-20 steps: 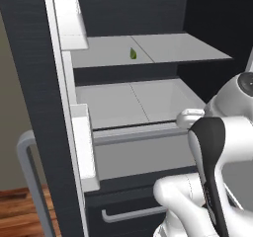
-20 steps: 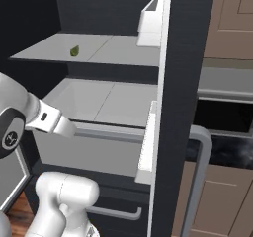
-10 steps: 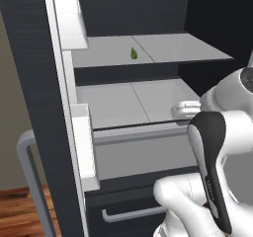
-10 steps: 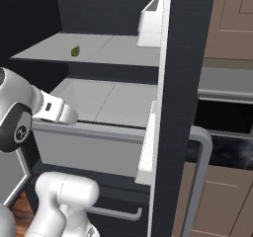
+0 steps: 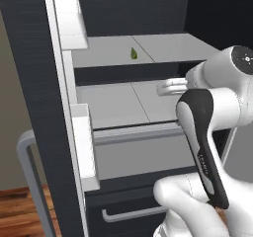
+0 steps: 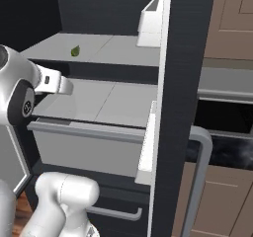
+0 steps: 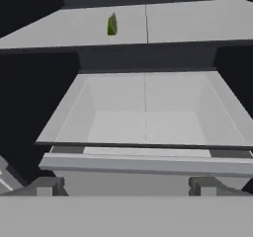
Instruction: There is a bowl on the dining counter. Grab a lemon wedge from the fridge and place it in the bowl. Then get the liquor bottle and glass cup from the cabinet and place them next to the bowl.
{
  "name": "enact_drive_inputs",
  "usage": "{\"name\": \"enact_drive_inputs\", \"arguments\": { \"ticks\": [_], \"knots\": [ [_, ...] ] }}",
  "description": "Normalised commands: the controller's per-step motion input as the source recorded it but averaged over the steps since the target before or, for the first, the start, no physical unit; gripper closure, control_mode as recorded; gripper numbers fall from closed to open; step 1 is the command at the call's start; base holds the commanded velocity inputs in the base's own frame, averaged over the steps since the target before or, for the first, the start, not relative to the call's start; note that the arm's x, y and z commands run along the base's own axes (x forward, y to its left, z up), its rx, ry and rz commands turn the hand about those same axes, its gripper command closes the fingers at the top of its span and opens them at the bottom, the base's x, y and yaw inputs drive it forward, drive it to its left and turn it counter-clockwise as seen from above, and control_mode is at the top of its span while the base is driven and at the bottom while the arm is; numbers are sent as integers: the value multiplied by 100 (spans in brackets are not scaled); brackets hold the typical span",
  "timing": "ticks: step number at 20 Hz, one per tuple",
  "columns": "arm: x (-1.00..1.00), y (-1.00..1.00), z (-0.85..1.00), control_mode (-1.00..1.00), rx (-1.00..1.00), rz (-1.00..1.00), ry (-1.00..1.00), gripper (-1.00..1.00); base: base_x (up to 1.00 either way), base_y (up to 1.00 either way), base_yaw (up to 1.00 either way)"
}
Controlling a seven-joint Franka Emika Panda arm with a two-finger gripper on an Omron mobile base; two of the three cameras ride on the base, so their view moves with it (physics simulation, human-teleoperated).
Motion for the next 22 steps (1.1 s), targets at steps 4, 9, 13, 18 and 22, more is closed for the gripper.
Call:
{"name": "enact_drive_inputs", "arguments": {
  "ticks": [4, 9, 13, 18, 22],
  "knots": [
    [35, 53, 48, -100, -1, -1, -6, -100, 0, 0, 0],
    [42, 12, 31, -100, -1, -5, -1, -100, 0, 0, 0],
    [42, 0, 13, -100, -1, -1, 0, -100, 0, 0, 0],
    [42, 0, 0, -100, 0, 0, 0, -100, 0, 0, 0],
    [42, 0, -1, -100, 0, 0, -1, -100, 0, 0, 0]
  ]
}}
